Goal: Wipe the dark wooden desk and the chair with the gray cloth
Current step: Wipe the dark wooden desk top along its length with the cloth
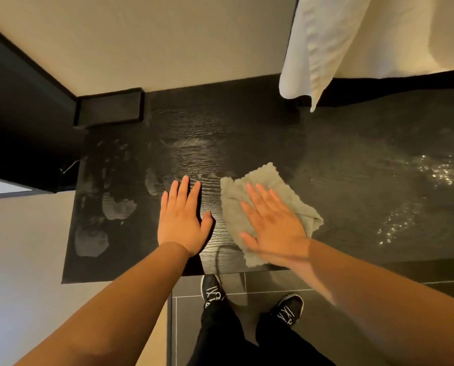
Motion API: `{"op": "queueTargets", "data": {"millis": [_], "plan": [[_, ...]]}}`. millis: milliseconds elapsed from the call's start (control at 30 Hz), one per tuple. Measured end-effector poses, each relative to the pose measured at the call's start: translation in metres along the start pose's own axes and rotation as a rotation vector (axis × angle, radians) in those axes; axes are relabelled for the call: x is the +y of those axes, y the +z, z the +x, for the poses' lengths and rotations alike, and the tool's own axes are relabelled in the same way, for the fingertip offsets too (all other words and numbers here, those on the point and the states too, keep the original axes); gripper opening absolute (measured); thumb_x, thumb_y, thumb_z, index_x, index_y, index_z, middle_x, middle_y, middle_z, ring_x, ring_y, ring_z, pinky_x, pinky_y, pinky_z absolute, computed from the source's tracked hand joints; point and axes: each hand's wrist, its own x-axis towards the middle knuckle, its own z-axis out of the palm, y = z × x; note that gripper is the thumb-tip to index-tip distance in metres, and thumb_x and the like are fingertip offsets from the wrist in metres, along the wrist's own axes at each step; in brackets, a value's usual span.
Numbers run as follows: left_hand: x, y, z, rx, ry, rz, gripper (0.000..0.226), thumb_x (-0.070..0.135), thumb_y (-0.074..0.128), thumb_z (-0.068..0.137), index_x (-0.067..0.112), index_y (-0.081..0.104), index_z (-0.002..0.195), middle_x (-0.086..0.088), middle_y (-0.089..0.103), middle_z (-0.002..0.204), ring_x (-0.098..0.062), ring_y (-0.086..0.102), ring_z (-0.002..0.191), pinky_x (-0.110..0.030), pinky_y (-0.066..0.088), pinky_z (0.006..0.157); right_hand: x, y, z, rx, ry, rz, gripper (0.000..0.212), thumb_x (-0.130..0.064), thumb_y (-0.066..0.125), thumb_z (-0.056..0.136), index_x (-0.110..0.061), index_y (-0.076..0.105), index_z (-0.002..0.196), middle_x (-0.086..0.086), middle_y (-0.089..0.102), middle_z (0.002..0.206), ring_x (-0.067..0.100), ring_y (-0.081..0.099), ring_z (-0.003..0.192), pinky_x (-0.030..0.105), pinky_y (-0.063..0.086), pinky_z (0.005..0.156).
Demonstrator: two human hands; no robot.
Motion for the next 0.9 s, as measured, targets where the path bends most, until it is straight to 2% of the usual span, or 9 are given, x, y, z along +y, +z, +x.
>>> {"op": "queueTargets", "data": {"millis": [100, 200, 400, 467, 567, 667, 733, 800, 900], "plan": [[0.001, -0.002, 0.001, 0.005, 0.004, -0.005, 0.078, 0.060, 0.029, 0.097, 0.026, 0.021, 0.166, -0.006, 0.010, 0.176, -0.031, 0.004, 0.162, -0.053, 0.010, 0.131, -0.007, 0.016, -0.033, -0.023, -0.168, -0.020, 0.075, -0.063, 0.040, 0.101, -0.012, 0.045, 0.156, 0.016, 0.006, 0.174, 0.033, 0.000, 0.162, 0.054, 0.016, 0.129], [0.002, -0.002, 0.000, 0.013, 0.005, -0.022, 0.078, 0.061, 0.028, 0.097, 0.026, 0.021, 0.166, -0.006, 0.010, 0.176, -0.031, 0.004, 0.162, -0.054, 0.009, 0.131, 0.010, 0.008, -0.018, -0.081, -0.265, -0.058, 0.081, -0.069, 0.035, 0.100, -0.014, 0.038, 0.160, 0.012, 0.000, 0.175, 0.030, -0.007, 0.162, 0.053, 0.011, 0.130], [0.001, -0.001, 0.001, 0.025, 0.004, -0.030, 0.077, 0.058, 0.032, 0.096, 0.027, 0.021, 0.165, -0.006, 0.009, 0.176, -0.030, 0.004, 0.162, -0.053, 0.009, 0.131, 0.000, -0.008, 0.017, -0.050, 0.159, -0.006, 0.080, -0.065, 0.018, 0.102, -0.019, 0.014, 0.167, 0.008, -0.018, 0.174, 0.026, -0.021, 0.160, 0.049, -0.001, 0.131], [0.000, 0.000, 0.001, 0.027, 0.006, -0.040, 0.077, 0.057, 0.033, 0.095, 0.026, 0.022, 0.165, -0.006, 0.010, 0.176, -0.031, 0.004, 0.162, -0.053, 0.009, 0.131, -0.020, -0.001, 0.006, -0.079, 0.186, 0.024, 0.079, -0.064, 0.017, 0.102, -0.018, 0.006, 0.165, 0.011, -0.021, 0.172, 0.028, -0.025, 0.158, 0.050, -0.004, 0.130], [-0.002, 0.002, 0.000, 0.025, 0.004, -0.032, 0.077, 0.056, 0.033, 0.096, 0.026, 0.022, 0.166, -0.007, 0.010, 0.176, -0.031, 0.005, 0.162, -0.054, 0.010, 0.130, -0.052, 0.014, -0.028, -0.062, 0.112, 0.020, 0.080, -0.063, 0.024, 0.102, -0.014, 0.025, 0.164, 0.013, -0.013, 0.174, 0.030, -0.017, 0.160, 0.051, 0.000, 0.129], [-0.004, 0.003, 0.000, 0.030, 0.012, -0.029, 0.077, 0.058, 0.032, 0.097, 0.026, 0.021, 0.166, -0.007, 0.009, 0.176, -0.032, 0.005, 0.162, -0.054, 0.010, 0.130, -0.047, 0.016, -0.044, -0.152, 0.014, -0.003, 0.082, -0.068, 0.025, 0.101, -0.017, 0.021, 0.166, 0.006, -0.023, 0.172, 0.025, -0.026, 0.158, 0.047, -0.010, 0.128], [-0.003, 0.003, 0.000, 0.038, 0.021, -0.031, 0.077, 0.059, 0.032, 0.097, 0.026, 0.021, 0.166, -0.007, 0.009, 0.176, -0.032, 0.004, 0.162, -0.054, 0.009, 0.130, -0.029, 0.012, -0.044, -0.089, -0.053, -0.035, 0.081, -0.070, 0.034, 0.101, -0.017, 0.034, 0.162, 0.008, -0.008, 0.175, 0.027, -0.011, 0.162, 0.049, 0.002, 0.130], [-0.003, 0.003, 0.000, 0.040, 0.023, -0.036, 0.077, 0.058, 0.032, 0.097, 0.025, 0.022, 0.166, -0.007, 0.009, 0.176, -0.032, 0.004, 0.162, -0.054, 0.008, 0.131, -0.016, 0.011, -0.044, 0.011, -0.015, -0.025, 0.077, -0.065, 0.047, 0.100, -0.013, 0.048, 0.156, 0.011, 0.012, 0.175, 0.030, 0.007, 0.162, 0.054, 0.018, 0.128], [-0.003, 0.004, -0.001, 0.053, 0.026, -0.036, 0.078, 0.058, 0.032, 0.096, 0.025, 0.023, 0.166, -0.008, 0.010, 0.176, -0.032, 0.005, 0.162, -0.053, 0.008, 0.131, -0.026, 0.012, -0.038, 0.023, 0.161, -0.069, 0.080, -0.066, 0.035, 0.101, -0.014, 0.036, 0.162, 0.012, 0.002, 0.176, 0.029, -0.003, 0.162, 0.052, 0.011, 0.130]]}}
